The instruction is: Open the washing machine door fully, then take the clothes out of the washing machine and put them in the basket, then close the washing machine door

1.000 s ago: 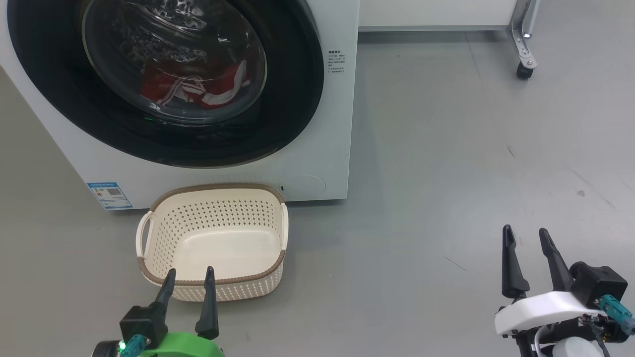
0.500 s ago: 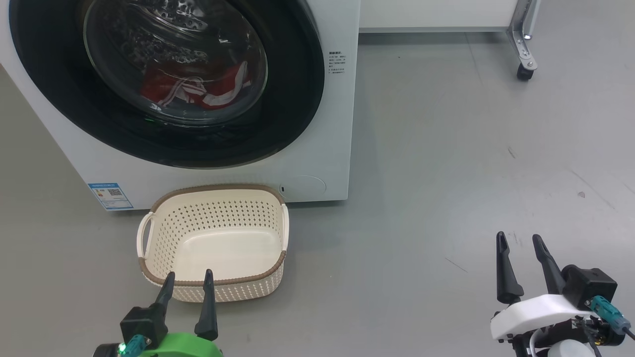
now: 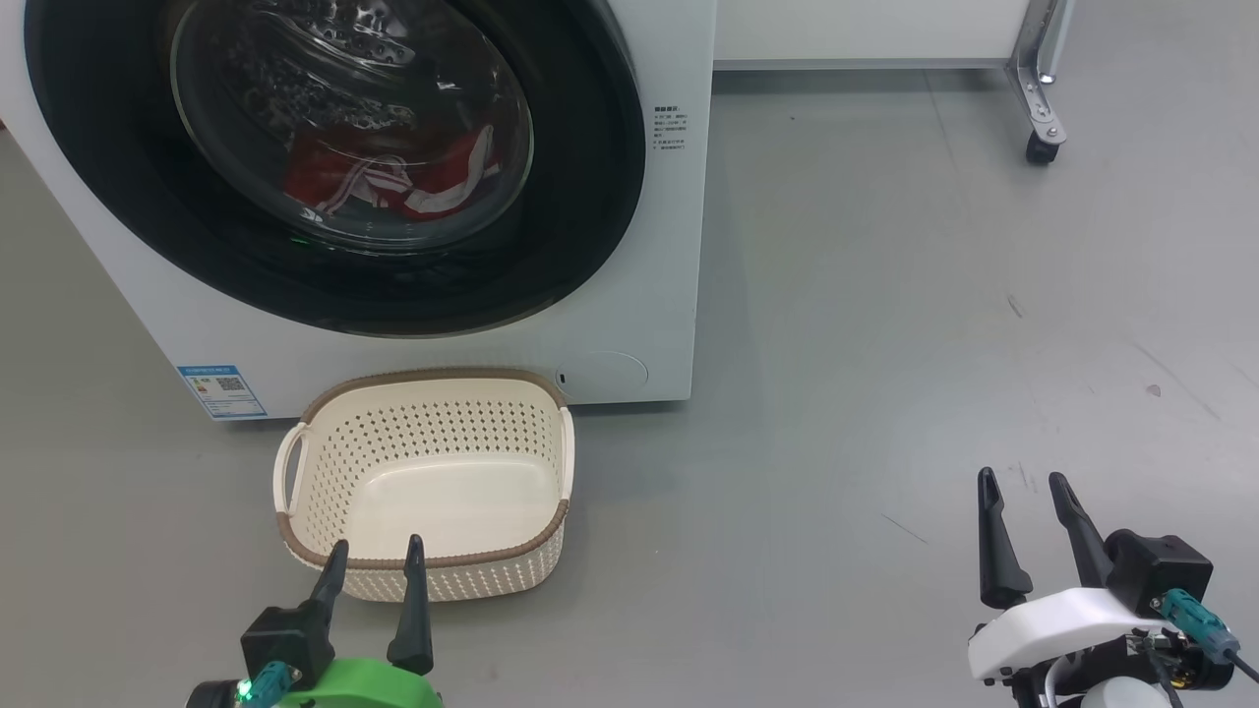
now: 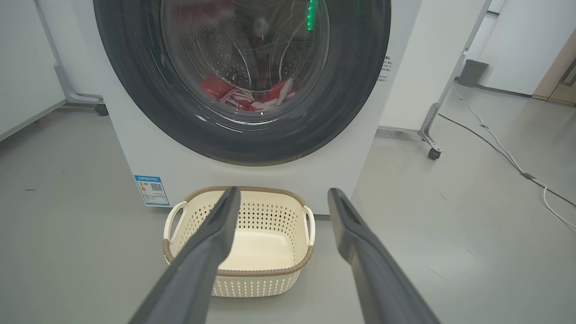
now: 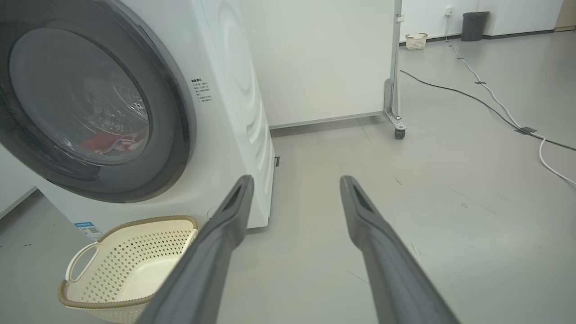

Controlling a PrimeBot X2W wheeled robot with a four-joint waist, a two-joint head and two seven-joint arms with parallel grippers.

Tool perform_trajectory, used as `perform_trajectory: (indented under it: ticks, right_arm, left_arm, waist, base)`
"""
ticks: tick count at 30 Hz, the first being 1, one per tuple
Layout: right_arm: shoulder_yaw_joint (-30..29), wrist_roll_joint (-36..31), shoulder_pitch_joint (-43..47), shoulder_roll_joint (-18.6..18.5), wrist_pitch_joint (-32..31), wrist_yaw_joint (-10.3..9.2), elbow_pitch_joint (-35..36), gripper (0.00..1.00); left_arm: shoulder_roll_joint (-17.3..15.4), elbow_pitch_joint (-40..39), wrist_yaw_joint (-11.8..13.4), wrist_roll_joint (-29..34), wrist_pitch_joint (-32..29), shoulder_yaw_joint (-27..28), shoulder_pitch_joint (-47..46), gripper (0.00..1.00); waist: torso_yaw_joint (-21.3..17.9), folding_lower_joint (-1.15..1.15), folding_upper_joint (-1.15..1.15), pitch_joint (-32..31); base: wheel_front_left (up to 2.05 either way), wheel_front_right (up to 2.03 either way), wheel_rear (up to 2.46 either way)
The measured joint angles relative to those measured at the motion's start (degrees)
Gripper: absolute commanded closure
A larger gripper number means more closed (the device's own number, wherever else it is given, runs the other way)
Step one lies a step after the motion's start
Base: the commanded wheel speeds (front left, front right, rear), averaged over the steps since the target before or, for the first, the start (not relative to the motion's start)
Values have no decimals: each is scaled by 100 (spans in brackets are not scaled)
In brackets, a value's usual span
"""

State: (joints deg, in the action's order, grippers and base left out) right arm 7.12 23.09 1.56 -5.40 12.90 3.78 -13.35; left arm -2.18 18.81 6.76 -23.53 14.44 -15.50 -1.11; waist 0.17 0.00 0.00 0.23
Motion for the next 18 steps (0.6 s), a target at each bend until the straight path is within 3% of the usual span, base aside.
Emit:
perform_trajectory:
  ticks: [18]
  right_arm:
    - [16,0,-59,1,0,-40,-93,0]
  left_arm:
    - [0,92,0,0,0,20,-10,0]
  waist:
    - [11,0,0,-6]
  base:
    - [0,0,0]
